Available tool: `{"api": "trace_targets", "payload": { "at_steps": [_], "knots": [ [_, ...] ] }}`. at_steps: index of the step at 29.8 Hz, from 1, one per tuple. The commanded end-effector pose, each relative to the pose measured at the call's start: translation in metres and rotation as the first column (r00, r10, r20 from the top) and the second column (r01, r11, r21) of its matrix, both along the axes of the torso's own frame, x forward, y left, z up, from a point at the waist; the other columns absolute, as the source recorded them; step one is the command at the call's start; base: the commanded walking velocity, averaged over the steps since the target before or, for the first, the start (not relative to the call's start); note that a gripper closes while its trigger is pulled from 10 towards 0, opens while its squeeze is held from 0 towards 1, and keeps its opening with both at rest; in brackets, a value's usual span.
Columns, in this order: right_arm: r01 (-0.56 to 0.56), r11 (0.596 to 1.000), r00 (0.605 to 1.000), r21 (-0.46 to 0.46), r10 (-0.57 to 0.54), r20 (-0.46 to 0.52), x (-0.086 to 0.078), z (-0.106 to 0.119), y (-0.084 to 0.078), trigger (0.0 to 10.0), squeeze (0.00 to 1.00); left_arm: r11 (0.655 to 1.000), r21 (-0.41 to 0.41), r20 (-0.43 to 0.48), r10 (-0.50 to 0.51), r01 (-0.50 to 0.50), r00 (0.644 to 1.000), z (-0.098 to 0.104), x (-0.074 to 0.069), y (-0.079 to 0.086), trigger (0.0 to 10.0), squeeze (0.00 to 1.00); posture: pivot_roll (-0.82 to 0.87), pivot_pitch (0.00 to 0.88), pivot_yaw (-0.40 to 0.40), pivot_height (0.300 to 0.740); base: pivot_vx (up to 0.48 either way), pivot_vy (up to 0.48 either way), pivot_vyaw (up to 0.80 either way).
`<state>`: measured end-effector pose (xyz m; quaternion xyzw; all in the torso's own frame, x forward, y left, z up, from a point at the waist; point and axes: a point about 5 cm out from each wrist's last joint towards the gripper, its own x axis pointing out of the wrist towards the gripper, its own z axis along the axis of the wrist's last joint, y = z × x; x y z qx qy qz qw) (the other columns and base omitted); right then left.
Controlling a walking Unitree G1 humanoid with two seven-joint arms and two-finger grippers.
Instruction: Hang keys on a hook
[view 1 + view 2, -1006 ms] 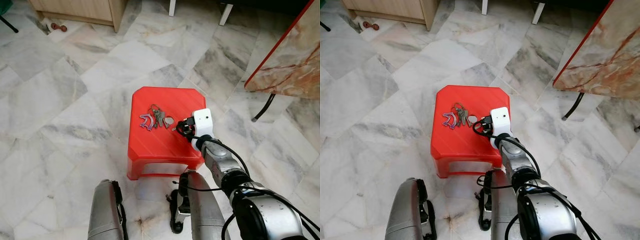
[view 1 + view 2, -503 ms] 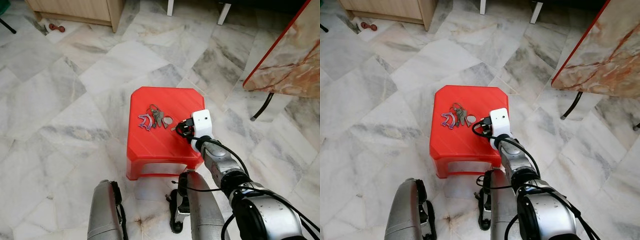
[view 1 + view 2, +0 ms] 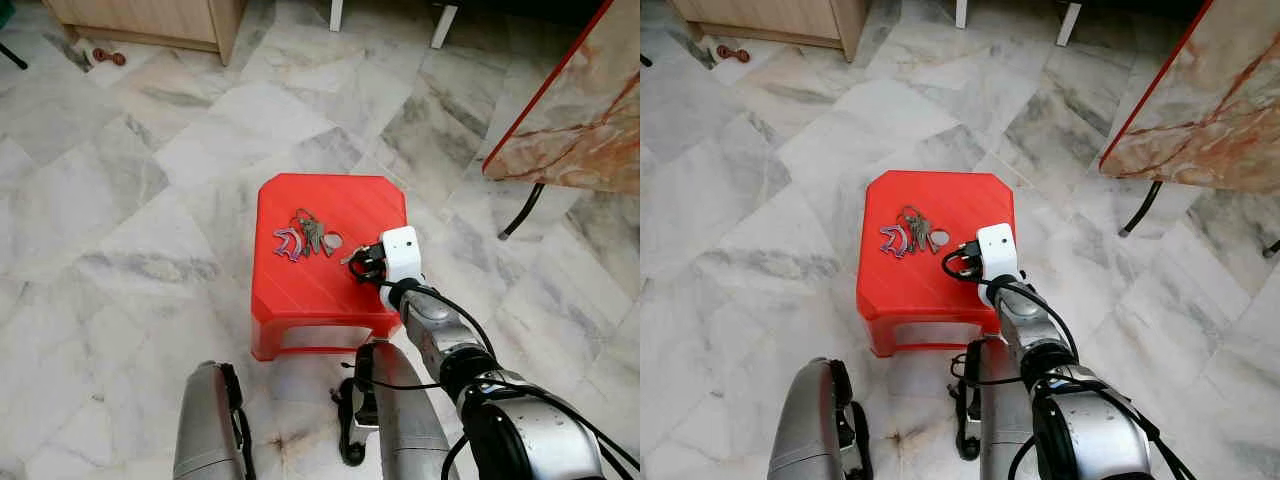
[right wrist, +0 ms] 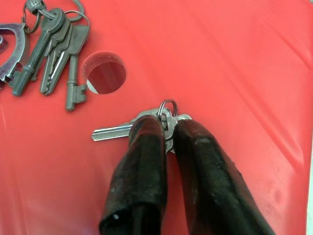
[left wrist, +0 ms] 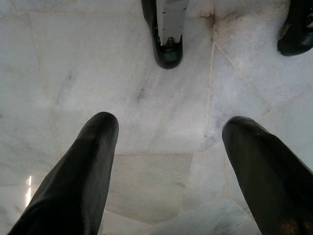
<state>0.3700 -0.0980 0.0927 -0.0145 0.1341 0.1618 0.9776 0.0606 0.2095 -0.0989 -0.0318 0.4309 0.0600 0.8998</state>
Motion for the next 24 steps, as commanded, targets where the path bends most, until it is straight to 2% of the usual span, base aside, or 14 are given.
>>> {"api": "trace_targets", "payload": {
  "at_steps": [1, 16, 24],
  "knots": [
    [0.008, 1.0, 0.997, -0.013, -0.009, -0.071, -0.009, -0.018, -0.005, 0.0, 0.0, 1.0, -0.016, -0.084, 0.007, -0.008, 0.996, -0.006, -0.027, -0.004, 10.0, 0.0, 0.11, 0.468, -0.125, 0.58, 0.0, 0.0, 0.0],
    [-0.003, 1.0, 0.998, 0.002, 0.003, -0.059, -0.011, -0.02, -0.002, 0.0, 0.0, 1.0, -0.011, -0.082, 0.001, -0.002, 0.997, -0.006, -0.022, -0.004, 10.0, 0.0, 0.11, 0.459, -0.122, 0.58, 0.0, 0.0, 0.0],
    [0.004, 0.998, 1.0, 0.056, -0.005, 0.004, -0.014, -0.018, -0.005, 0.0, 0.0, 1.0, -0.011, -0.077, 0.001, -0.002, 0.997, -0.007, -0.016, -0.005, 10.0, 0.0, 0.1, 0.44, -0.126, 0.58, 0.0, 0.0, 0.0]
  ]
}}
